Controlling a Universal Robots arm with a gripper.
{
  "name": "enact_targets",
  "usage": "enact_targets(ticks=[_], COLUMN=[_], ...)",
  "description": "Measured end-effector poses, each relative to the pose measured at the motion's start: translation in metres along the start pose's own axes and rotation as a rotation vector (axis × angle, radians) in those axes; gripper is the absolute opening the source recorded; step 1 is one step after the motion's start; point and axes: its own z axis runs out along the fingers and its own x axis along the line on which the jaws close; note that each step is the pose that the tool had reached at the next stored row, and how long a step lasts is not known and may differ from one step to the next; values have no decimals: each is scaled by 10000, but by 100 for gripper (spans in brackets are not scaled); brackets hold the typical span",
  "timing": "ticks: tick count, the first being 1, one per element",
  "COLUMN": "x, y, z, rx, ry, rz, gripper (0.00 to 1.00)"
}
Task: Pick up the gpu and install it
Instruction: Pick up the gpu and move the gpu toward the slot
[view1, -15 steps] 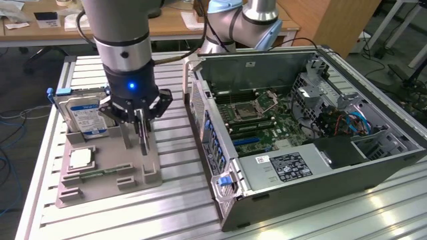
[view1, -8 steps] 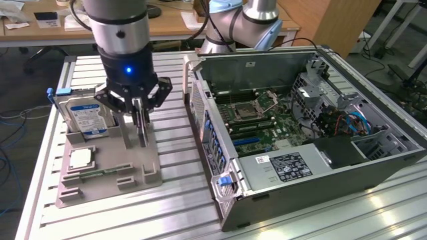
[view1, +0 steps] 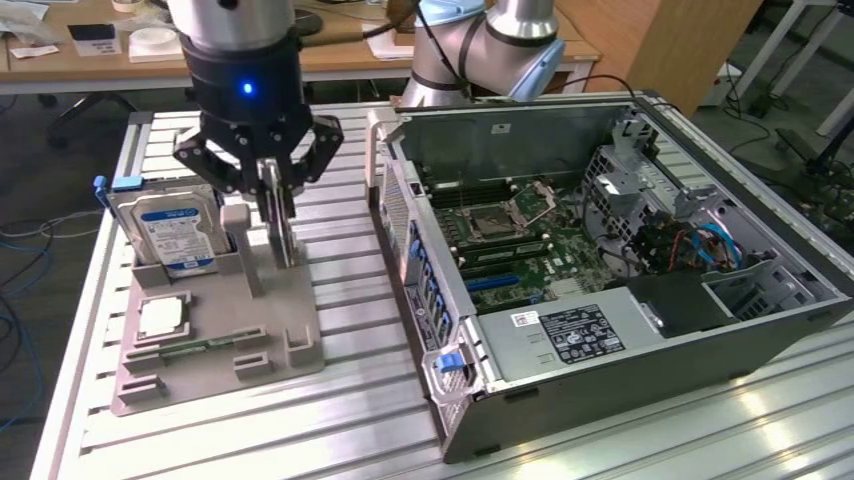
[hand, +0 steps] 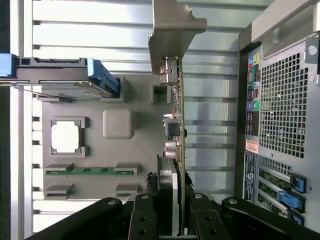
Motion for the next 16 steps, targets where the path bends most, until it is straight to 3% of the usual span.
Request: enact_targets(ticks=[16], x=[-13], y=[29], z=[-647], rx=[1], ry=[1], rz=[0], gripper=[28])
